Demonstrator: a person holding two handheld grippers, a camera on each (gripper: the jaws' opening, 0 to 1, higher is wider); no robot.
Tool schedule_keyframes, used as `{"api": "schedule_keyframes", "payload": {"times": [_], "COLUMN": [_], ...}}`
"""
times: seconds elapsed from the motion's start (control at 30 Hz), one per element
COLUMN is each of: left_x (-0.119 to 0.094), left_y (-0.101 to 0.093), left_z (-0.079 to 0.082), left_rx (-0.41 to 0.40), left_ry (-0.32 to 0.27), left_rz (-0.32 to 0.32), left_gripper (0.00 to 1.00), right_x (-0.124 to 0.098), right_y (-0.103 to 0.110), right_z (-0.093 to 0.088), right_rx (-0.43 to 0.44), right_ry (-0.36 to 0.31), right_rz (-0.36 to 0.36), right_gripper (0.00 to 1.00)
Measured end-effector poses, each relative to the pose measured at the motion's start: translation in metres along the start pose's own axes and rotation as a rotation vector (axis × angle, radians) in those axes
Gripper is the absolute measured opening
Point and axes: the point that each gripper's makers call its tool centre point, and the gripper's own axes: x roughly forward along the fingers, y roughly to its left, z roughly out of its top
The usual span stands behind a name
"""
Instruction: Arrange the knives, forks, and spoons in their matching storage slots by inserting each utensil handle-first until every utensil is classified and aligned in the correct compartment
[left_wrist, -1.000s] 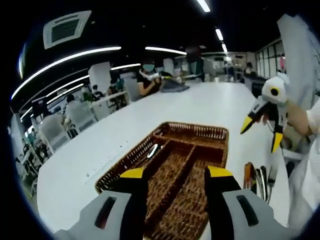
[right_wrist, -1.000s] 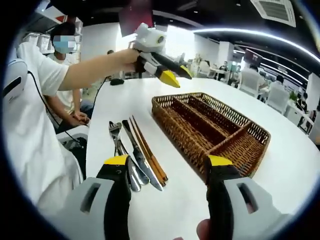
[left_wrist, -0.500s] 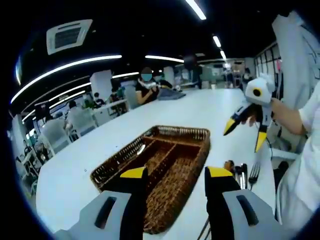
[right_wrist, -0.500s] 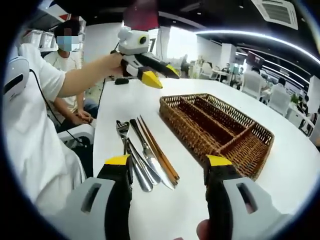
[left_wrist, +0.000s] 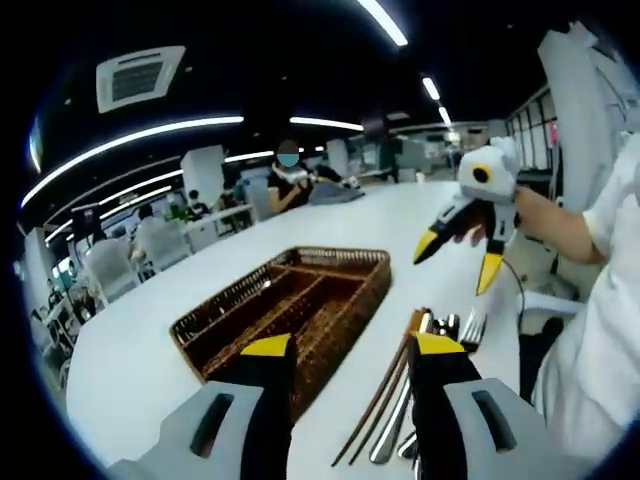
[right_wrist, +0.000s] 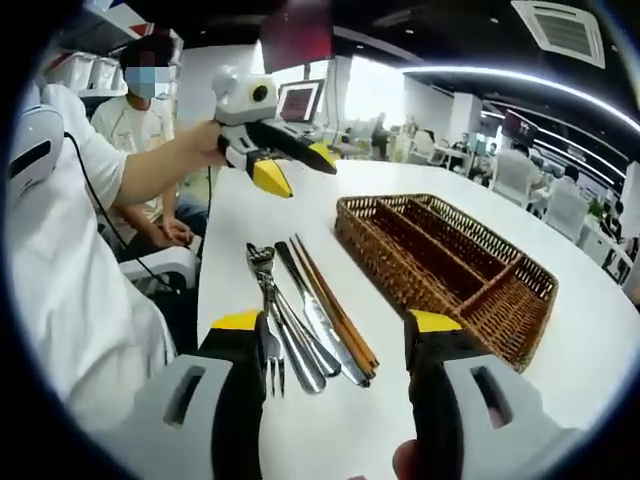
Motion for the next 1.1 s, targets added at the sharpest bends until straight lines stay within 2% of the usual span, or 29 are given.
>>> {"api": "schedule_keyframes", "payload": {"times": [0.37,0.57,0.77,1.1], "left_x": [-0.016,-0.023,-0.029,-0.023], "left_y": [-0.026,-0.040,-0.042,-0.054], "left_z": [-0.015,-0.023,-0.034,-0.056], "left_rx": [0.063,0.088,0.086,0.167], "left_ry": [0.007,0.000,0.006,0.070], "left_rz": [0.002,-0.018,-0.014,-0.027], "left_gripper": [0.43,0.42,0.40,0.38], "right_x": [0.005,0.008,0.010,0.013], "right_y": [0.010,0.018,0.024,0.033], "right_z": [0.002,0.000,0.001,-0.003], "right_rx": [-0.020,-0.019,-0.028,-0.031], "right_ry": [-0.002,-0.003,-0.003,-0.004], "right_rz": [0.017,0.026,0.039,0.051], "right_gripper": [0.56,0.56,0.56,0.55]}}
